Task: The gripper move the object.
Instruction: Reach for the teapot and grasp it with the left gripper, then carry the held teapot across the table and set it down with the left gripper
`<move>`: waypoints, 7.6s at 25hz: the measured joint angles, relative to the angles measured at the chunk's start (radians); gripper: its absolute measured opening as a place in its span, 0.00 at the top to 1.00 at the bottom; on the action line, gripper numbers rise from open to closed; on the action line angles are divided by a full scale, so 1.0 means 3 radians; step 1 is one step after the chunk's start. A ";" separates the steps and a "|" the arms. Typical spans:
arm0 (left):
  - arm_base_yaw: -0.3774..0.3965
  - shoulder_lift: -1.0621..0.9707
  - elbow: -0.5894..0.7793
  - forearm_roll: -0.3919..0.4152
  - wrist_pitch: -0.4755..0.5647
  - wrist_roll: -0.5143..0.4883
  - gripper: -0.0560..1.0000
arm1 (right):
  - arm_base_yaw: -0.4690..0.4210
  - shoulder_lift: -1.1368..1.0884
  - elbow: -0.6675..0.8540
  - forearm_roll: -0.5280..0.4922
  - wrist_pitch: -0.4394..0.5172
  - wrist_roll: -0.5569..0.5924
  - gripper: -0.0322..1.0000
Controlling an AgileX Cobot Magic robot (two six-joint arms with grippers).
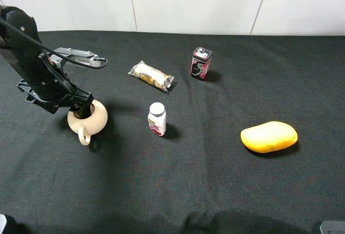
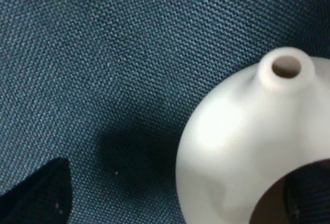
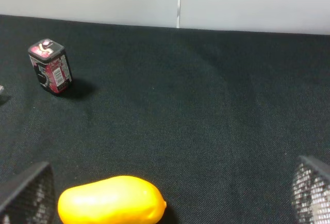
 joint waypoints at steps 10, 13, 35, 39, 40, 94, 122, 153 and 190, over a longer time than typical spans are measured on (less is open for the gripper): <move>0.0000 0.0151 -0.0004 -0.0039 -0.0039 0.0016 0.14 | 0.0000 0.0000 0.0000 0.0000 0.0000 0.0000 0.30; 0.0000 0.0151 -0.0004 -0.0042 -0.0058 0.0016 0.14 | 0.0000 0.0000 0.0000 0.0000 0.0000 0.0000 0.30; 0.0000 0.0151 -0.0004 -0.0046 -0.0083 0.0023 0.27 | 0.0000 0.0000 0.0000 0.0000 0.0000 0.0000 0.30; 0.0000 0.0151 -0.0004 -0.0048 -0.0083 0.0023 0.38 | 0.0000 0.0000 0.0000 0.0000 0.0000 0.0000 0.30; 0.0000 0.0151 -0.0004 -0.0050 -0.0083 0.0023 0.41 | 0.0000 0.0000 0.0000 0.0000 0.0000 0.0000 0.30; 0.0000 0.0028 -0.1457 0.0071 0.1646 0.0023 0.86 | 0.0000 0.0000 0.0000 0.0000 0.0000 0.0000 0.30; 0.0000 0.0028 -0.2085 0.0151 0.2261 0.0030 0.86 | 0.0000 0.0000 0.0000 0.0000 0.0000 0.0000 0.30; 0.0000 0.0669 -0.2838 0.0560 0.2182 0.0030 0.86 | 0.0000 0.0000 0.0000 0.0000 0.0000 0.0000 0.30; -0.0087 0.2228 -0.4151 0.0738 0.2167 0.0027 0.86 | 0.0000 0.0000 0.0000 0.0000 0.0000 0.0000 0.30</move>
